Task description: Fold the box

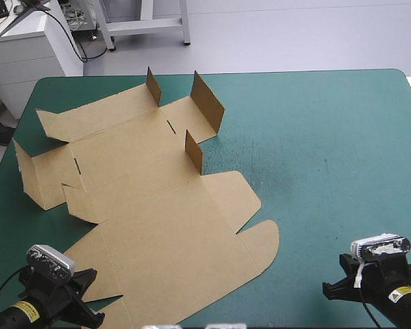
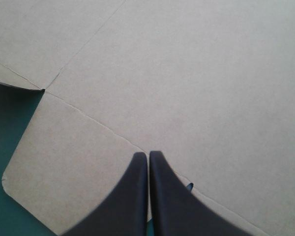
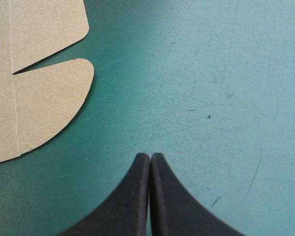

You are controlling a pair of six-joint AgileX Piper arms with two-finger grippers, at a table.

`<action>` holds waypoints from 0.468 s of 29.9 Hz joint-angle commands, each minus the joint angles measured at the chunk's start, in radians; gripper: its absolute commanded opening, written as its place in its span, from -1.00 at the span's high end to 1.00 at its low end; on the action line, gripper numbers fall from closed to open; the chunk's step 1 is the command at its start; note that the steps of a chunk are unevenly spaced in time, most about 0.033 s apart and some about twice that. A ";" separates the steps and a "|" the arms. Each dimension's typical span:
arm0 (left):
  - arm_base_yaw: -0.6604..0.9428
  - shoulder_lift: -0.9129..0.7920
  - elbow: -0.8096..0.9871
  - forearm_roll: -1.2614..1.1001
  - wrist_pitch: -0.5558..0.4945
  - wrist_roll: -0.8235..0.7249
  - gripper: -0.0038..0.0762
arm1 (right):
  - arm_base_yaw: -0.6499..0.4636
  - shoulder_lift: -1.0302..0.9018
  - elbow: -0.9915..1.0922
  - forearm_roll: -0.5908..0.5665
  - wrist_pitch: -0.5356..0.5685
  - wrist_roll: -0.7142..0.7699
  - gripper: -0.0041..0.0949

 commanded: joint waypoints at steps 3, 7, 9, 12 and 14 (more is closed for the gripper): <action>-0.004 0.009 -0.029 -0.019 -0.062 -0.006 0.92 | 0.003 0.010 -0.027 0.027 -0.044 -0.009 0.95; -0.004 0.009 -0.029 -0.021 -0.062 -0.003 0.92 | 0.003 0.010 -0.027 0.027 -0.044 -0.009 0.95; -0.004 0.009 -0.029 -0.021 -0.062 -0.003 0.92 | 0.003 0.010 -0.027 0.027 -0.044 -0.009 0.95; -0.004 0.009 -0.029 -0.021 -0.062 -0.003 0.92 | 0.003 0.022 -0.040 0.024 -0.014 0.030 0.95; -0.004 0.009 -0.029 -0.021 -0.062 -0.003 0.92 | 0.003 0.051 -0.066 0.022 0.000 0.056 0.95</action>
